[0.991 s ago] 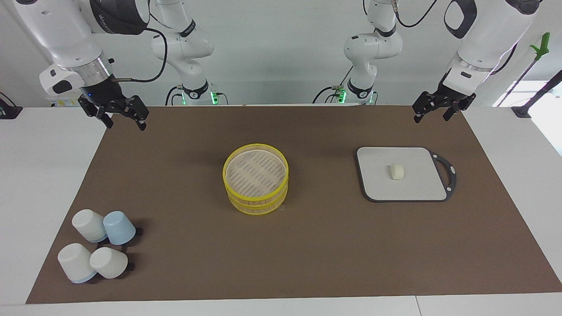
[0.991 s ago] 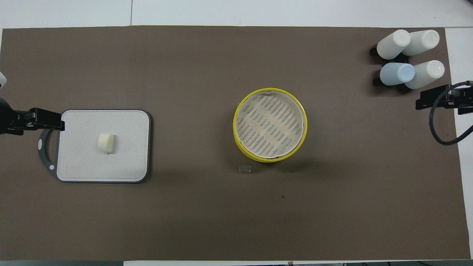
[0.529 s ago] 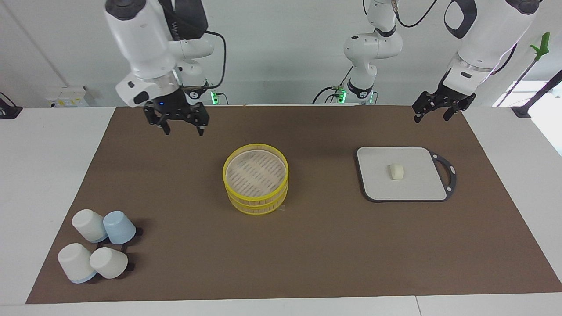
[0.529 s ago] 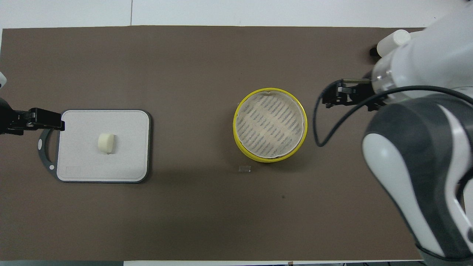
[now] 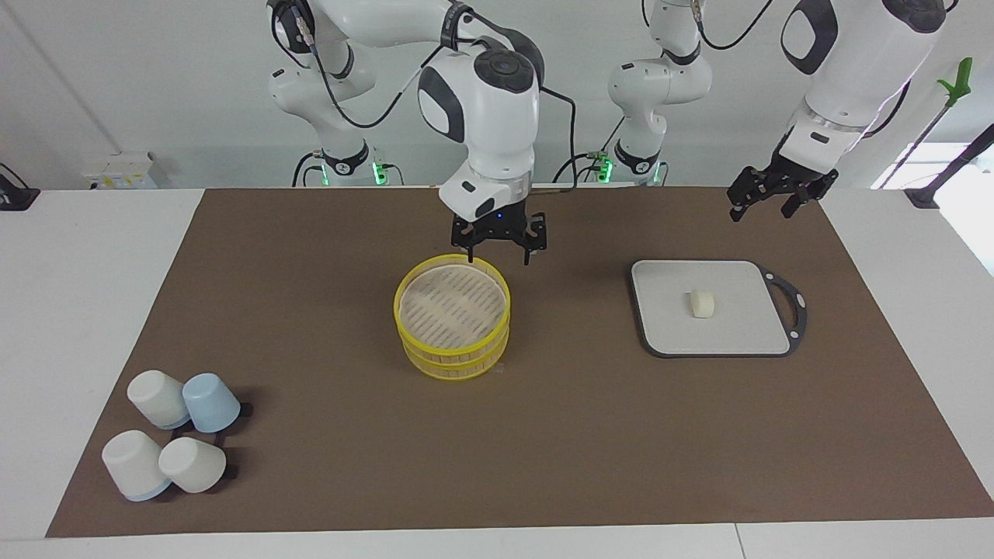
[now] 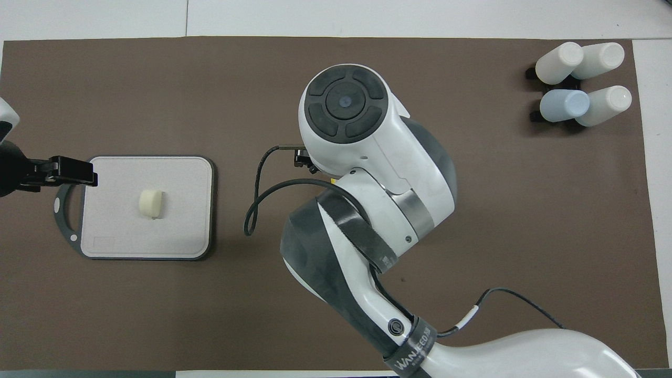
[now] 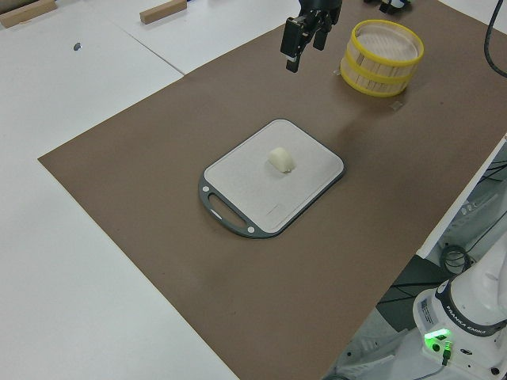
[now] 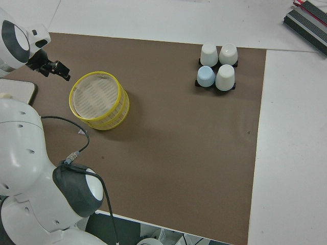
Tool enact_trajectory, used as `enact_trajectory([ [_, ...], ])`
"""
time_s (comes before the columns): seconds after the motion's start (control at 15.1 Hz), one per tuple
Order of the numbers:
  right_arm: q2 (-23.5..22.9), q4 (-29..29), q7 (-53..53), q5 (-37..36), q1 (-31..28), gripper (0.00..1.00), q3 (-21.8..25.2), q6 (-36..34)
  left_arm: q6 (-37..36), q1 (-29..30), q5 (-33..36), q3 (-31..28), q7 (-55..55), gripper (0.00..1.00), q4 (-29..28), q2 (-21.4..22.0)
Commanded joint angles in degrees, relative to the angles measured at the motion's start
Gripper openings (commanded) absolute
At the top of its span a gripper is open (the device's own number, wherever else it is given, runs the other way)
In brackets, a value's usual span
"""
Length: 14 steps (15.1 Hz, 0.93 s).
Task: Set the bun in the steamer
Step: 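Grasp the steamer lid with the right gripper while the left gripper grasps the bun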
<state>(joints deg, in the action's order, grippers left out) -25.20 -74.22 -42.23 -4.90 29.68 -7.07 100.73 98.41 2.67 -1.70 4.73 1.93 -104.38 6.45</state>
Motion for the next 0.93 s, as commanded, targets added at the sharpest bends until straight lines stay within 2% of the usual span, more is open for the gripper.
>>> enact_trajectory([
  [0.0, 3.21, -10.82, 2.58, -0.20, -2.17, 1.00, -0.22, 8.14, 8.96, 0.41, -0.94, -0.08, -2.02, 1.00, -12.13, 4.88],
  [0.2, 6.91, -21.11, 3.21, -0.02, -2.08, 1.00, -0.22, 15.26, 16.26, 0.32, -0.94, 0.01, -3.33, 1.00, -18.90, 4.89],
  [0.33, 8.15, -24.65, 3.21, 0.50, -1.82, 1.00, -0.22, 19.05, 24.33, 0.23, -0.94, 0.01, -5.70, 1.00, -24.26, 3.49],
  [0.53, 7.36, -25.01, 3.21, 0.42, -0.34, 1.00, -0.22, 20.46, 34.71, -0.29, -0.94, 0.01, -6.33, 1.00, -29.63, 0.50],
  [0.86, 6.13, -25.01, 3.56, -0.37, 0.73, 0.95, -0.22, 21.43, 42.64, -0.56, -0.94, 0.01, -6.33, 1.00, -31.93, -4.42],
])
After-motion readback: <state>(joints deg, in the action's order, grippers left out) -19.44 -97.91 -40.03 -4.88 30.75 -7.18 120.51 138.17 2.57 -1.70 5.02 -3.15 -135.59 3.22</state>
